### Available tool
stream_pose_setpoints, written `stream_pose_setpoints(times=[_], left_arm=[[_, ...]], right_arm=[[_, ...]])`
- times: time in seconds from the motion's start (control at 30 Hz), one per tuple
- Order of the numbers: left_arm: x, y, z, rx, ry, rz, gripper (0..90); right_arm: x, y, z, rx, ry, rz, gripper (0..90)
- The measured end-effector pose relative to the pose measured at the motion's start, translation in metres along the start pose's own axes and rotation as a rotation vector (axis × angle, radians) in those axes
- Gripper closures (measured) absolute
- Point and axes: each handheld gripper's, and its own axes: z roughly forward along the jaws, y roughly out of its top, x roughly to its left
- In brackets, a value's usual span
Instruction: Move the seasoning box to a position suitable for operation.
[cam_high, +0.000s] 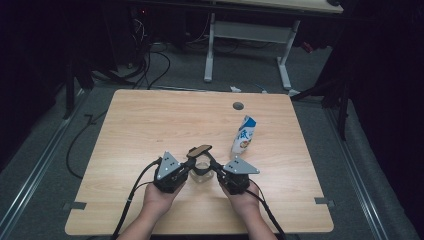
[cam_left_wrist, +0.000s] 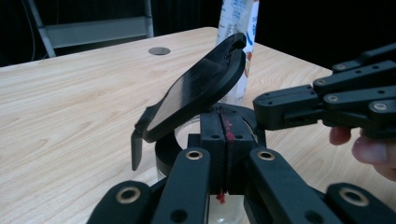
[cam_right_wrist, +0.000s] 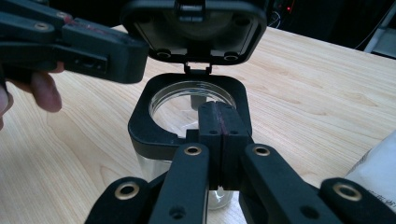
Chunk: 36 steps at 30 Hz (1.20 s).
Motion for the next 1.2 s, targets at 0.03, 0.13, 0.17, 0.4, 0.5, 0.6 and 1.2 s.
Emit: stream_pose_setpoints(times=[0.03,0.13,0.17,0.4,0.5,0.6,1.2], left_arm=[[0.000,0.000,0.000,0.000,0.000,0.000,88.8],[0.003,0.002,0.001,-0.003,0.012,-0.002,88.8],[0.005,0.004,0.001,-0.008,0.018,-0.006,88.8],[0.012,0.006,0.003,-0.021,0.044,-0.029,88.8],[0.016,0.006,0.005,-0.021,0.055,-0.037,88.8],[0.018,0.006,0.006,-0.022,0.069,-0.040,88.7],[0.029,0.007,0.014,-0.002,0.099,-0.063,89.1]], right_arm=[[0.000,0.000,0.000,-0.002,0.000,-0.002,90.0],[0.000,0.000,0.000,-0.004,0.001,-0.001,90.0],[0.000,0.000,0.000,-0.001,0.000,0.000,90.0],[-0.001,-0.001,0.000,-0.007,0.004,0.004,90.0],[-0.001,-0.002,0.000,-0.009,0.007,0.003,90.0],[-0.002,-0.002,0.000,-0.011,0.008,0.003,90.0],[-0.002,-0.003,0.000,-0.018,0.015,0.000,90.0]])
